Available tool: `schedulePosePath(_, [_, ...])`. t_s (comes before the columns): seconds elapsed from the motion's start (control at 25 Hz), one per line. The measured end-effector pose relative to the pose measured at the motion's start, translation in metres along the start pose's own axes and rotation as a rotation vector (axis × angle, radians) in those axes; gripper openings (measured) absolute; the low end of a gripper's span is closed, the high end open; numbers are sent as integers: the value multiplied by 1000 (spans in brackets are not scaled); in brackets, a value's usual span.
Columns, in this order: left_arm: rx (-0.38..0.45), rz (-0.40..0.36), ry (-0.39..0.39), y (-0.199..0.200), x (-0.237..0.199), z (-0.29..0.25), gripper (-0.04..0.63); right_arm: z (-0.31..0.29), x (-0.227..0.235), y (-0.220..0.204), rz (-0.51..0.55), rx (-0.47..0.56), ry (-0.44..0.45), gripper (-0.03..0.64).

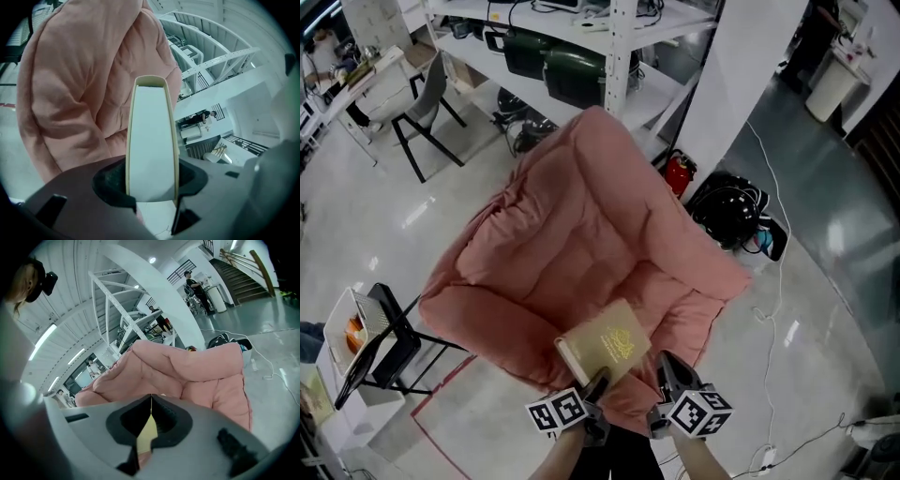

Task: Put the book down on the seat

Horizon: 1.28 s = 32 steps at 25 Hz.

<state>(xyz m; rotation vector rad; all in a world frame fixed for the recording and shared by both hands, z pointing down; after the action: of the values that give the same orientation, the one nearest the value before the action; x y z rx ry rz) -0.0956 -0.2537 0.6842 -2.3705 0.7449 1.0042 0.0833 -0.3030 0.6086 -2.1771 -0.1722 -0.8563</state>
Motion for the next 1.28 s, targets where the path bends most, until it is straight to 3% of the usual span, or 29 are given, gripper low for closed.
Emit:
schedulePosePath(0.36, [19, 23, 66, -4, -34, -39, 227, -20, 49, -31, -49, -37, -30, 14])
schedulePosePath(0.6, [38, -16, 146, -10, -45, -57, 227, -40, 72, -48, -78, -47, -18, 14])
schedulePosePath(0.88, [37, 50, 277, -6, -54, -69, 230, -55, 83, -65, -82, -81, 2, 14])
schedulePosePath(1.08, [43, 64, 291, -5, -56, -72, 236, -57, 84, -67, -87, -90, 5, 14])
schedulePosePath(1.28, [41, 87, 235, -6, -51, -66, 250, -54, 79, -65, -77, -95, 15, 14])
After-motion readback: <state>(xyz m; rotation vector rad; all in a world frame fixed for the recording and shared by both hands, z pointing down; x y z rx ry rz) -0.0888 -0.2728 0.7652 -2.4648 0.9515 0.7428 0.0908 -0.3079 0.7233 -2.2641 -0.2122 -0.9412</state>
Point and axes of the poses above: the fingertips, and each gripper's own axes: z backward along the fingers, x to its right, y out of its top, the point moved 5 cm from there along z, backward along the fingers, and after that the axes turned 4 degrees about y, right-handed, at the moved point
